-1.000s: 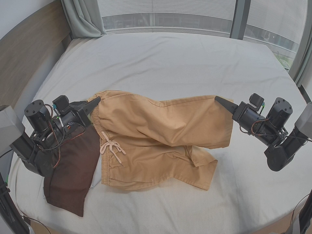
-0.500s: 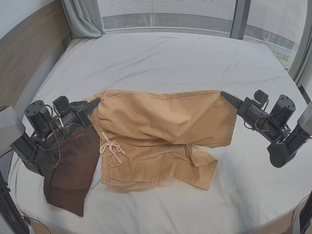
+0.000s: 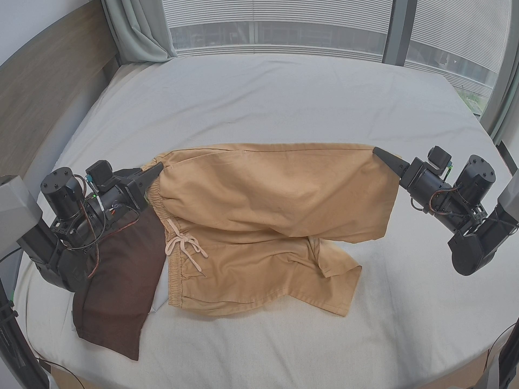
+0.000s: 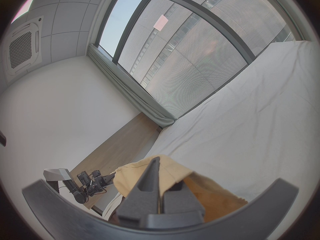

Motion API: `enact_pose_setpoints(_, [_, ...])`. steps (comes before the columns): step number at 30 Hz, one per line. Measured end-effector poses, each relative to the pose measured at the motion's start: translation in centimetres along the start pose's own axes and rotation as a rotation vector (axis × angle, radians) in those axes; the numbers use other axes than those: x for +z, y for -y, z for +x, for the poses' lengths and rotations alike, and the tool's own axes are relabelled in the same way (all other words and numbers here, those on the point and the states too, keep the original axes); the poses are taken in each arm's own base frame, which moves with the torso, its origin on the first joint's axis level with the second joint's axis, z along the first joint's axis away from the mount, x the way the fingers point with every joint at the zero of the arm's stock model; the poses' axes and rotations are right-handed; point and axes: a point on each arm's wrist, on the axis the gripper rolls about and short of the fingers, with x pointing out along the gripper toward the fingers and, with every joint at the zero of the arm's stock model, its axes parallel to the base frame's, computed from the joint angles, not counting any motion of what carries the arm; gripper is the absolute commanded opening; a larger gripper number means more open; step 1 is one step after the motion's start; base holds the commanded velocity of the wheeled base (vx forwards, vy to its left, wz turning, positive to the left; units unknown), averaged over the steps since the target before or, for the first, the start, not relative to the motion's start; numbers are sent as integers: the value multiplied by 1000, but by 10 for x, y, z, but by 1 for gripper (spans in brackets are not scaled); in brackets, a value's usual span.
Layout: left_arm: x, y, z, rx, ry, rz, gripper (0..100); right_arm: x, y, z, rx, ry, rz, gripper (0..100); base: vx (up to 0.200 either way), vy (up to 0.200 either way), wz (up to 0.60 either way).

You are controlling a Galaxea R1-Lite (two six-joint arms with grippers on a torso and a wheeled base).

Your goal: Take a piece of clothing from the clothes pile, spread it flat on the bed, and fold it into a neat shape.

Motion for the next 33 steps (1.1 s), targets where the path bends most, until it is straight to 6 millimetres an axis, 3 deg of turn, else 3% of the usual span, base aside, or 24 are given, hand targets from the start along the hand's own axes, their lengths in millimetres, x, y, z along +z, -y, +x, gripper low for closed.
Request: enact_pose_setpoints(33, [-1, -8, 0, 20, 1, 7, 0, 1, 6, -2, -16, 4, -2, 0, 0, 0, 0])
